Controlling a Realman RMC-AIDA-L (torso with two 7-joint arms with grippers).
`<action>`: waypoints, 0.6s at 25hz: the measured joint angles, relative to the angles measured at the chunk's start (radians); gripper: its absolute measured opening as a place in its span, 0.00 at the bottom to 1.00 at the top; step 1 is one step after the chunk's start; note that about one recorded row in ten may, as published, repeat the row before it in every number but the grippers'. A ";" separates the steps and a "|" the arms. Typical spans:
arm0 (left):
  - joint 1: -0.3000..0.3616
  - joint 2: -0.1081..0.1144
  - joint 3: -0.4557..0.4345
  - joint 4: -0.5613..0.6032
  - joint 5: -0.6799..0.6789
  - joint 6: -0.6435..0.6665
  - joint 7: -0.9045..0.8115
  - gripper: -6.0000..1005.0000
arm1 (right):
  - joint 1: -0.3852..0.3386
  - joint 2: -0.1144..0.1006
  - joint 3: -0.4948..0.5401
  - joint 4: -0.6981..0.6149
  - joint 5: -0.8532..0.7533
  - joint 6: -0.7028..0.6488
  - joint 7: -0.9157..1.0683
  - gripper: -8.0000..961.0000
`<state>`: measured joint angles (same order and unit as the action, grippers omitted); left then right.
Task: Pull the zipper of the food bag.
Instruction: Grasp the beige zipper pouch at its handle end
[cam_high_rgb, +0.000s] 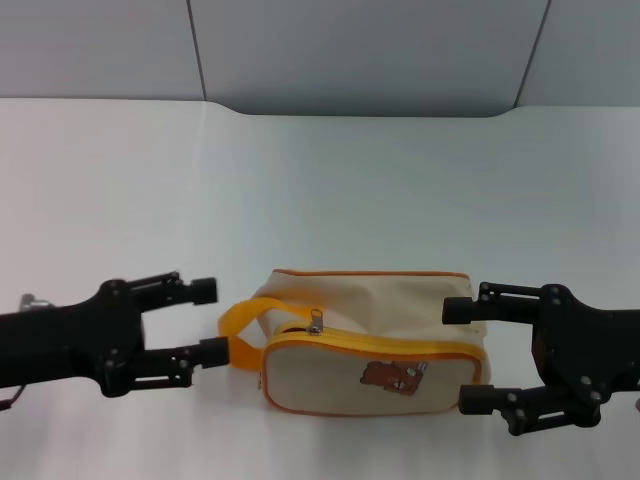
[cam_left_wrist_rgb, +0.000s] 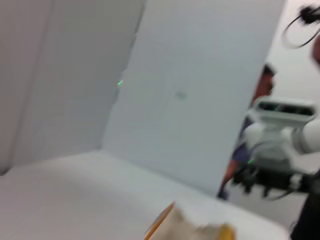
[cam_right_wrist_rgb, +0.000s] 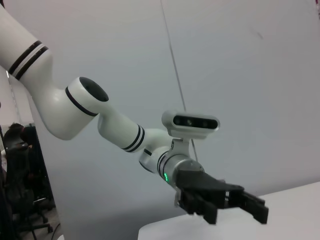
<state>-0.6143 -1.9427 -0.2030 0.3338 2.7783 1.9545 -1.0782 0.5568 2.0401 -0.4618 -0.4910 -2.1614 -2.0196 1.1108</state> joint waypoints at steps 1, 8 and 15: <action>0.005 -0.001 0.008 0.006 0.000 -0.020 -0.002 0.81 | 0.000 0.000 0.000 -0.001 0.000 0.002 0.000 0.87; -0.025 -0.060 0.104 0.018 -0.001 -0.169 -0.029 0.81 | -0.003 -0.005 0.002 -0.004 0.000 0.009 -0.026 0.87; -0.069 -0.087 0.144 0.029 -0.002 -0.251 -0.065 0.81 | -0.003 -0.011 0.002 -0.006 0.000 0.008 -0.028 0.87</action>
<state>-0.6834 -2.0294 -0.0590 0.3623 2.7764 1.7033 -1.1430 0.5538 2.0293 -0.4600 -0.4969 -2.1613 -2.0118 1.0833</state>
